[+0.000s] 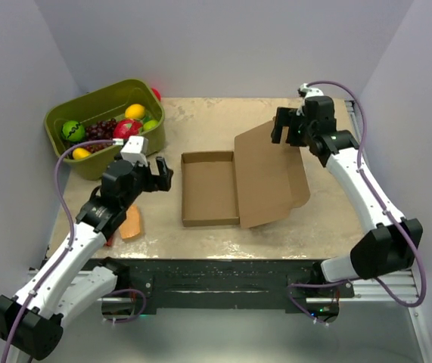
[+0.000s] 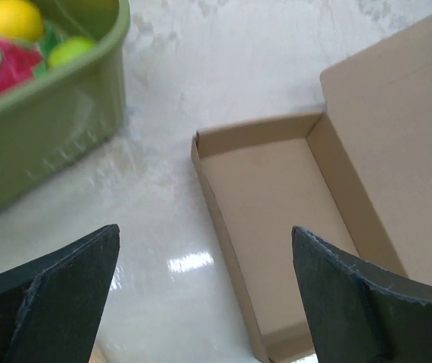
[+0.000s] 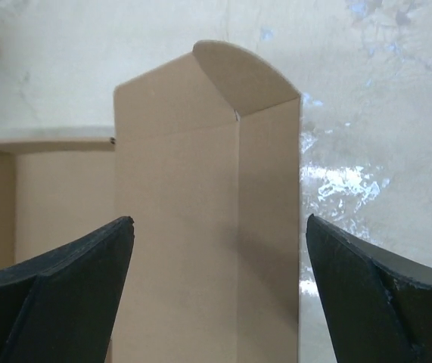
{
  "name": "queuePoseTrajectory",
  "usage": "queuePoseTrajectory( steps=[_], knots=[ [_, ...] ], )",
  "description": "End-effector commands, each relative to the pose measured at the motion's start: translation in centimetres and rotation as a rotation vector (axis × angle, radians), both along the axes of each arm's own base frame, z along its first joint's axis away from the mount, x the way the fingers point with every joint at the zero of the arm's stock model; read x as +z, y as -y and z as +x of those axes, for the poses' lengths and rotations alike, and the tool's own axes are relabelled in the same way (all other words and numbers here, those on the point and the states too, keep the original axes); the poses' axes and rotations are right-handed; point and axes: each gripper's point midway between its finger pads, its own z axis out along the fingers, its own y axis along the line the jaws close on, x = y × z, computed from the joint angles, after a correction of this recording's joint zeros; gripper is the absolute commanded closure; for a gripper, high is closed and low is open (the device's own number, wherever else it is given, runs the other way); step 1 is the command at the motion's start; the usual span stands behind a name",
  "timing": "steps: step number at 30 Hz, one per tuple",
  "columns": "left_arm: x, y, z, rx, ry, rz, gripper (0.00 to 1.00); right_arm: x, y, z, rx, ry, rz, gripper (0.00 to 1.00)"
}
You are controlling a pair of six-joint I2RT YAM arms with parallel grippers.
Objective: Fold the paper box
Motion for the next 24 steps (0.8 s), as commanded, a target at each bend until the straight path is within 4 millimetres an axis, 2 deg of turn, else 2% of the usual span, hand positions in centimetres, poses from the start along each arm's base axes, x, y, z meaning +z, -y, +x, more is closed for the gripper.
queuePoseTrajectory(
  steps=[1, 2, 3, 6, 9, 13, 14, 20, 21, 22, 24],
  knots=[
    [-4.7, -0.8, -3.0, 0.106, -0.28, -0.085, 0.0, 8.7, -0.5, 0.2, -0.012, 0.244, 0.153, 0.01],
    [-5.8, -1.0, -3.5, 0.12, -0.322, -0.079, 0.02, 9.2, -0.7, -0.1, -0.013, 0.255, 0.176, 0.01],
    [-8.2, -1.5, -4.6, 0.137, -0.414, -0.039, 0.03, 10.5, -0.6, -0.9, -0.013, 0.29, 0.191, 0.01],
    [-10.5, -1.5, -5.9, 0.149, -0.496, -0.036, 0.15, 11.0, -0.8, -2.0, 0.004, 0.326, 0.228, 0.01],
    [-11.4, -2.4, -6.2, 0.217, -0.535, -0.013, 0.14, 11.9, -0.9, -2.9, 0.022, 0.362, 0.245, 0.01],
    [-13.2, -4.7, -6.9, 0.37, -0.607, 0.041, 0.0, 12.7, -1.0, -3.3, 0.045, 0.375, 0.247, 0.01],
    [-13.6, -6.2, -7.5, 0.465, -0.627, 0.069, 0.0, 12.9, -1.2, -3.5, 0.056, 0.383, 0.249, 0.01],
    [-14.6, -8.2, -8.9, 0.624, -0.761, 0.189, 0.0, 13.8, -0.6, -4.5, 0.039, 0.415, 0.245, 0.01],
    [-15.1, -8.3, -9.1, 0.634, -0.775, 0.2, 0.05, 13.8, -0.7, -4.6, 0.05, 0.415, 0.248, 0.01],
    [-15.2, -8.2, -8.9, 0.627, -0.776, 0.198, 0.18, 14.0, -0.8, -4.7, 0.054, 0.418, 0.254, 0.01],
    [-15.6, -8.3, -8.8, 0.629, -0.765, 0.198, 0.28, 14.0, -1.0, -4.8, 0.066, 0.417, 0.256, 0.01]
  ],
)
